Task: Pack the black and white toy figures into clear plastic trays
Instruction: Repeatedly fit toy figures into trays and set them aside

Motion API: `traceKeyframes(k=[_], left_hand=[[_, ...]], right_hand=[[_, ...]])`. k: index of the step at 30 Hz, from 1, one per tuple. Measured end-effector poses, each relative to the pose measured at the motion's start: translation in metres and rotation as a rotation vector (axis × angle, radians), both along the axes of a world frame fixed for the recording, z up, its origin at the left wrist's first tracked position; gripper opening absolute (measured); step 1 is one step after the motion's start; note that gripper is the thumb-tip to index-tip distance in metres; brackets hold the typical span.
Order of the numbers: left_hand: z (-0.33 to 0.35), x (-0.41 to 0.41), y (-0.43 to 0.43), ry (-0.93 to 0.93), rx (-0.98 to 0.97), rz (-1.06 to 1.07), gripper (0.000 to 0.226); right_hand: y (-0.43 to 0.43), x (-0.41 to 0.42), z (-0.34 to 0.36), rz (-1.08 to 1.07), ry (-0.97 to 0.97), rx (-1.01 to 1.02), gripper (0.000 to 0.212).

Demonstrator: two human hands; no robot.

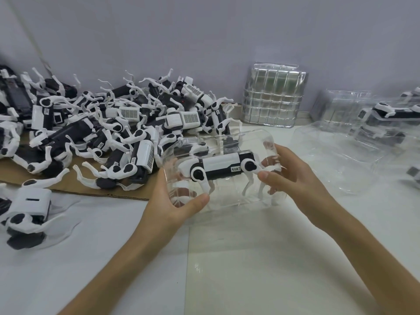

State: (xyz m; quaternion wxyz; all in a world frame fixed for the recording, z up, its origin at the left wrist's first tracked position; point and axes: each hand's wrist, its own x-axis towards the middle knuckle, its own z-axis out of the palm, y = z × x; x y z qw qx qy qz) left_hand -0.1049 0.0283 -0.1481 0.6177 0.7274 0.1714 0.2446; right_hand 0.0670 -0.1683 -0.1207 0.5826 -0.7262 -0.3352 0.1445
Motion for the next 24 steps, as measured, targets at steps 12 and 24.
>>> traceKeyframes(k=[12, 24], left_hand=[[-0.003, 0.004, 0.003, -0.037, -0.090, 0.145, 0.105], [-0.008, 0.002, -0.023, -0.180, 0.207, 0.259, 0.097]], right_hand=[[0.005, -0.010, -0.010, -0.220, -0.246, -0.212, 0.070], [0.024, -0.065, -0.018, 0.167, -0.875, -0.667, 0.074]])
